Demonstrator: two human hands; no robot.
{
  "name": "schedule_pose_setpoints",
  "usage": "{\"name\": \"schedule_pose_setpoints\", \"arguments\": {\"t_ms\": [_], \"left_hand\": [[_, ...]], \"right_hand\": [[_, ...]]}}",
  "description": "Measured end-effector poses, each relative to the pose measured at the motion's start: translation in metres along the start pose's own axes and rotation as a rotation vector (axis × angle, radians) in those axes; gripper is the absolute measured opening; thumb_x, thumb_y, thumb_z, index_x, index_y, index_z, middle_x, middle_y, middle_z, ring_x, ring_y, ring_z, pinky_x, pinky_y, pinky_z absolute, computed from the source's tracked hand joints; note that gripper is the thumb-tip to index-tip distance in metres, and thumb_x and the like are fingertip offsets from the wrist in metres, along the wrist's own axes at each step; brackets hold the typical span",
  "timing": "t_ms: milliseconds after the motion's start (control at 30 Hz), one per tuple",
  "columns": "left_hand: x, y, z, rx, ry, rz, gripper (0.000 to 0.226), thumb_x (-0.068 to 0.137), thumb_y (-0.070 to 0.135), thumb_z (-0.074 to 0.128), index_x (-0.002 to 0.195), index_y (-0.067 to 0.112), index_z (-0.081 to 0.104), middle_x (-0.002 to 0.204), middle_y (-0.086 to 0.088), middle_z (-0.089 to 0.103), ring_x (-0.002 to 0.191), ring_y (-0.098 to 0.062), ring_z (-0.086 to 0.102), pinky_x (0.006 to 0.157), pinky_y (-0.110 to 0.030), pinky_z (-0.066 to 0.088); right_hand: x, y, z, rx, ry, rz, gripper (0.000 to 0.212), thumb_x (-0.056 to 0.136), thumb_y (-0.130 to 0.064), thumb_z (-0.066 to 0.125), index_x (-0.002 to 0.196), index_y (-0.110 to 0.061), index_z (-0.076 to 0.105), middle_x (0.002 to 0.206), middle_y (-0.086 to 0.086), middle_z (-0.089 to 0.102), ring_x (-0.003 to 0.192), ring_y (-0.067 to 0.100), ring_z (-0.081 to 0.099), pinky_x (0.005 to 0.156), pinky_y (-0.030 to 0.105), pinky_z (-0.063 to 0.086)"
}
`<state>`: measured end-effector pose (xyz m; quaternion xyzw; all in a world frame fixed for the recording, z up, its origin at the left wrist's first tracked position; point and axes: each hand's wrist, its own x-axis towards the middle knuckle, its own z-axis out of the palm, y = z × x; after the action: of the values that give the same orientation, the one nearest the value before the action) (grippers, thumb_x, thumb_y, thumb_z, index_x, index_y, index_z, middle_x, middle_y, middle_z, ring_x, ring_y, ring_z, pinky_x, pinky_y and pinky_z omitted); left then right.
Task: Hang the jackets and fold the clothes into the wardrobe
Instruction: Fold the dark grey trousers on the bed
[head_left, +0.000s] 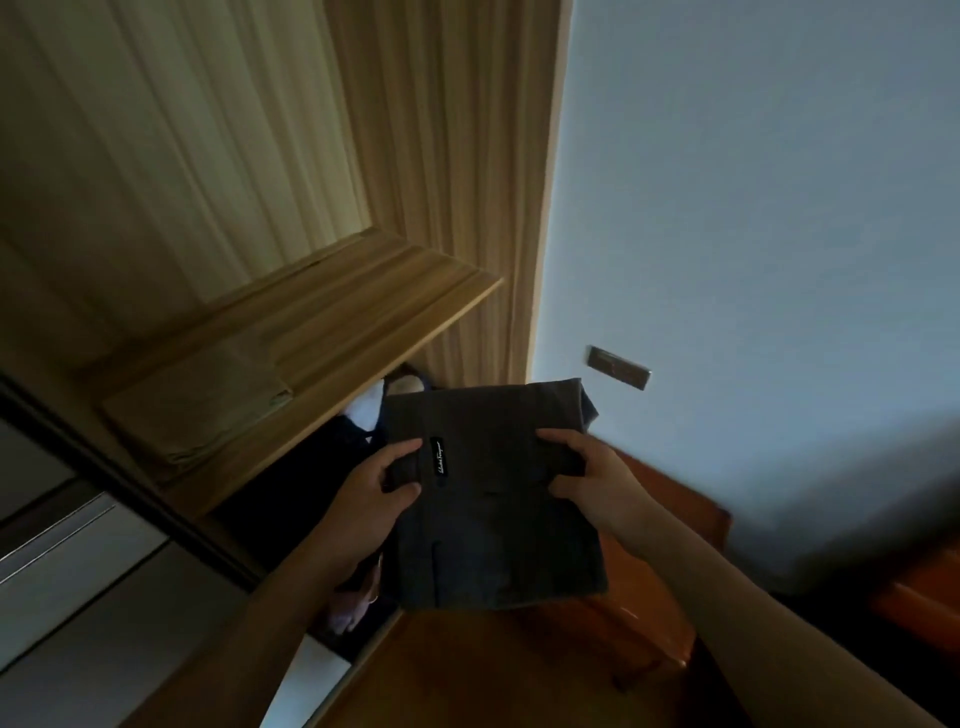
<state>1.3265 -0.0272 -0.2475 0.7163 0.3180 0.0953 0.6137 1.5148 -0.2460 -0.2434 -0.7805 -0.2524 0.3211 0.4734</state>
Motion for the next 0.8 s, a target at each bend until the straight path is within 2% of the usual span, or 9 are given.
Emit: {"name": "schedule_pose_setpoints", "arguments": {"t_ms": [100, 233, 333, 367, 433, 500, 567, 667, 800], "left_hand": [[0.018, -0.003, -0.016, 0.000, 0.089, -0.021, 0.050, 0.095, 0.000, 0.062, 0.135, 0.029, 0.060, 0.127, 0.003, 0.064, 0.114, -0.009, 0.061, 0.094, -0.030, 0.053], [0.038, -0.002, -0.029, -0.042, 0.224, -0.044, 0.049, 0.096, -0.001, 0.061, 0.132, 0.032, 0.058, 0.123, 0.008, 0.064, 0.109, -0.003, 0.061, 0.085, -0.020, 0.051], [0.051, -0.003, -0.035, -0.069, 0.336, -0.069, 0.049, 0.096, 0.000, 0.061, 0.130, 0.035, 0.059, 0.125, 0.006, 0.065, 0.111, -0.008, 0.064, 0.088, -0.024, 0.053], [0.055, -0.003, -0.038, -0.076, 0.372, -0.074, 0.050, 0.095, 0.000, 0.062, 0.128, 0.037, 0.060, 0.128, 0.003, 0.065, 0.114, -0.011, 0.064, 0.092, -0.028, 0.054], [0.059, -0.002, -0.043, -0.089, 0.445, -0.080, 0.051, 0.095, -0.002, 0.062, 0.127, 0.037, 0.060, 0.130, 0.000, 0.064, 0.117, -0.015, 0.063, 0.099, -0.035, 0.054], [0.062, 0.000, -0.048, -0.102, 0.510, -0.097, 0.051, 0.095, -0.004, 0.060, 0.133, 0.031, 0.059, 0.128, 0.000, 0.064, 0.116, -0.013, 0.063, 0.099, -0.032, 0.054], [0.064, -0.001, -0.056, -0.107, 0.575, -0.101, 0.052, 0.094, -0.005, 0.060, 0.134, 0.030, 0.058, 0.128, 0.002, 0.065, 0.117, -0.012, 0.063, 0.098, -0.029, 0.054], [0.070, -0.006, -0.073, -0.103, 0.658, -0.109, 0.054, 0.094, -0.005, 0.061, 0.128, 0.036, 0.059, 0.128, 0.003, 0.065, 0.116, -0.008, 0.063, 0.101, -0.032, 0.053], [0.082, -0.013, -0.101, -0.109, 0.727, -0.115, 0.051, 0.095, -0.006, 0.059, 0.132, 0.029, 0.058, 0.125, 0.005, 0.061, 0.109, -0.001, 0.060, 0.088, -0.014, 0.052]], "right_hand": [[0.045, -0.008, 0.009, -0.018, -0.102, -0.034, 0.063, 0.088, -0.001, 0.066, 0.136, -0.041, 0.055, 0.135, -0.008, 0.052, 0.119, 0.012, 0.055, 0.098, 0.033, 0.052], [0.106, -0.025, 0.017, -0.023, -0.196, -0.101, 0.064, 0.086, 0.002, 0.067, 0.129, -0.044, 0.057, 0.134, -0.004, 0.054, 0.118, 0.016, 0.057, 0.103, 0.042, 0.052], [0.152, -0.044, 0.024, -0.018, -0.288, -0.117, 0.067, 0.085, 0.007, 0.066, 0.124, -0.047, 0.058, 0.132, -0.001, 0.057, 0.114, 0.019, 0.061, 0.101, 0.048, 0.053], [0.166, -0.051, 0.028, -0.017, -0.316, -0.121, 0.067, 0.085, 0.008, 0.066, 0.124, -0.045, 0.058, 0.132, 0.000, 0.058, 0.111, 0.018, 0.062, 0.098, 0.046, 0.055], [0.190, -0.065, 0.037, -0.039, -0.374, -0.140, 0.065, 0.086, 0.010, 0.064, 0.132, -0.036, 0.058, 0.132, 0.000, 0.056, 0.103, 0.010, 0.061, 0.085, 0.027, 0.057], [0.209, -0.078, 0.047, -0.085, -0.427, -0.167, 0.063, 0.087, 0.009, 0.063, 0.139, -0.027, 0.057, 0.131, -0.001, 0.053, 0.102, 0.009, 0.057, 0.071, 0.013, 0.051], [0.225, -0.091, 0.059, -0.103, -0.485, -0.174, 0.061, 0.090, 0.006, 0.063, 0.141, -0.026, 0.056, 0.132, -0.001, 0.052, 0.108, 0.015, 0.058, 0.073, 0.019, 0.052], [0.248, -0.108, 0.082, -0.122, -0.575, -0.164, 0.059, 0.093, 0.003, 0.060, 0.143, -0.028, 0.054, 0.134, -0.001, 0.054, 0.104, 0.014, 0.060, 0.074, 0.024, 0.054], [0.274, -0.127, 0.117, -0.127, -0.591, -0.191, 0.059, 0.092, 0.005, 0.060, 0.142, -0.027, 0.055, 0.134, 0.002, 0.056, 0.110, 0.020, 0.059, 0.074, 0.023, 0.053]]}}
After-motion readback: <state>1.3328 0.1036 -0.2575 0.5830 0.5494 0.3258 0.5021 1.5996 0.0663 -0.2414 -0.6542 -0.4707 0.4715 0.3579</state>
